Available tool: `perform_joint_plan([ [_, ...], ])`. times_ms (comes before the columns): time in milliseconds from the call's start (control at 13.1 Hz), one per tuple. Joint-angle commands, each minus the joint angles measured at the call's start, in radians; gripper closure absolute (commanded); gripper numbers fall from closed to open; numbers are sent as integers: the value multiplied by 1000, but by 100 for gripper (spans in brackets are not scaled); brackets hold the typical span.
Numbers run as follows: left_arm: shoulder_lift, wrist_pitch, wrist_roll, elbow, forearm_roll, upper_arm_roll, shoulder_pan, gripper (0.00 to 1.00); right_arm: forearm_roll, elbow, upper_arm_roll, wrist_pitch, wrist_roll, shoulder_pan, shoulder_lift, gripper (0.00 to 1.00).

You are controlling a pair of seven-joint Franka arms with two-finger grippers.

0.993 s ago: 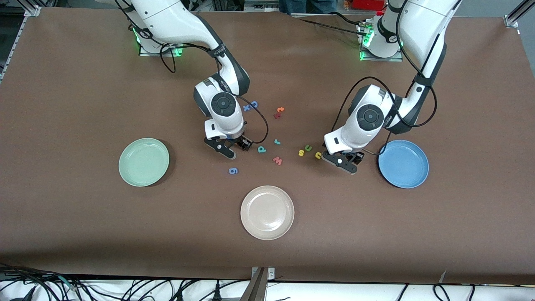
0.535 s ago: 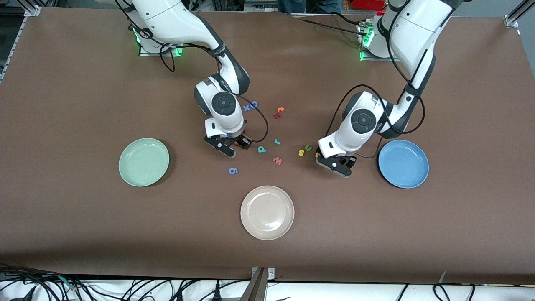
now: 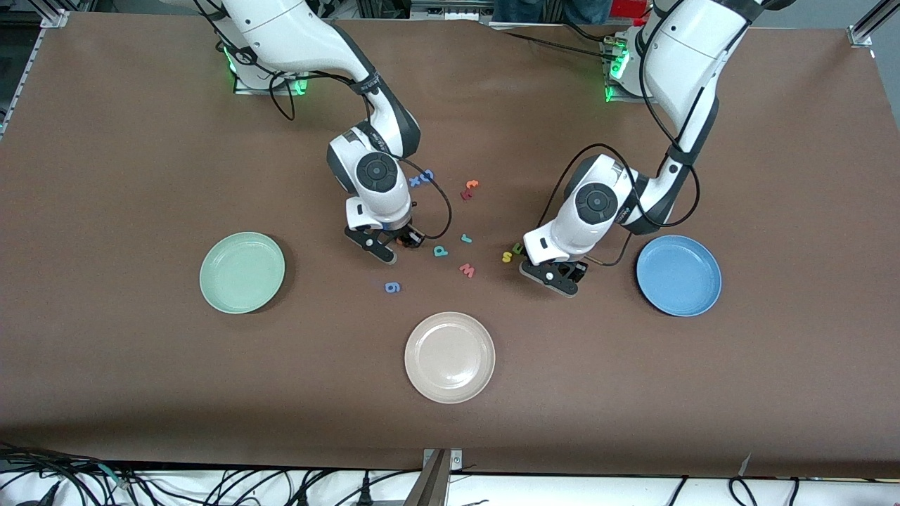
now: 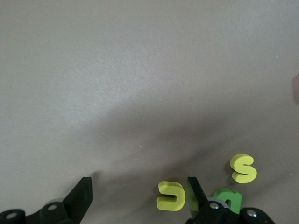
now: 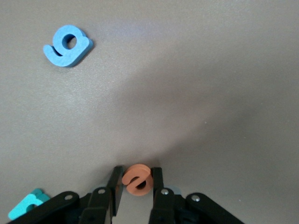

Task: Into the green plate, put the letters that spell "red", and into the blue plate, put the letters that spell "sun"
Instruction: 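Grasp the orange e with the right gripper while the left gripper lowers, then carry the orange e onto the green plate and open the right gripper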

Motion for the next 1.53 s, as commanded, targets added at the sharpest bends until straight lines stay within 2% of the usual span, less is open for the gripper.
perform_joint_plan([
  [0,34,-2,-29,14,29,12,-28,10,17,-25,-16,-64,-50,-6,-77,85],
  [306,28,-5,-41,-8,32,12,-30,10,17,-22,-154,-320,-315,-11,-198,85],
  [535,12,-30,-41,-12,32,12,-30,9,18,-24,-327,-485,-589,-11,-226,85],
  [611,5,-41,-41,-23,32,12,-30,9,20,-24,-390,-497,-691,-13,-225,85],
  [688,-4,-42,-41,-38,32,12,-30,9,33,-25,-427,-488,-762,-28,-214,85],
  [764,-11,-42,-40,-51,32,11,-30,9,44,-20,-429,-466,-803,-76,-184,85],
  [840,-17,-47,-40,-61,32,11,-31,8,47,-13,-426,-382,-837,-130,-127,85],
  [993,-28,-62,-40,-58,32,11,-40,8,52,-14,-421,-298,-917,-177,-58,85],
  [1299,-23,-59,-43,-46,31,12,-45,12,145,-16,-415,-299,-969,-198,-6,81],
  [1375,-23,-59,-47,-36,31,12,-45,12,149,-16,-415,-302,-971,-198,-4,67],
  [1452,-23,-59,-49,-29,31,14,-45,12,149,-13,-415,-302,-972,-197,-5,31],
])
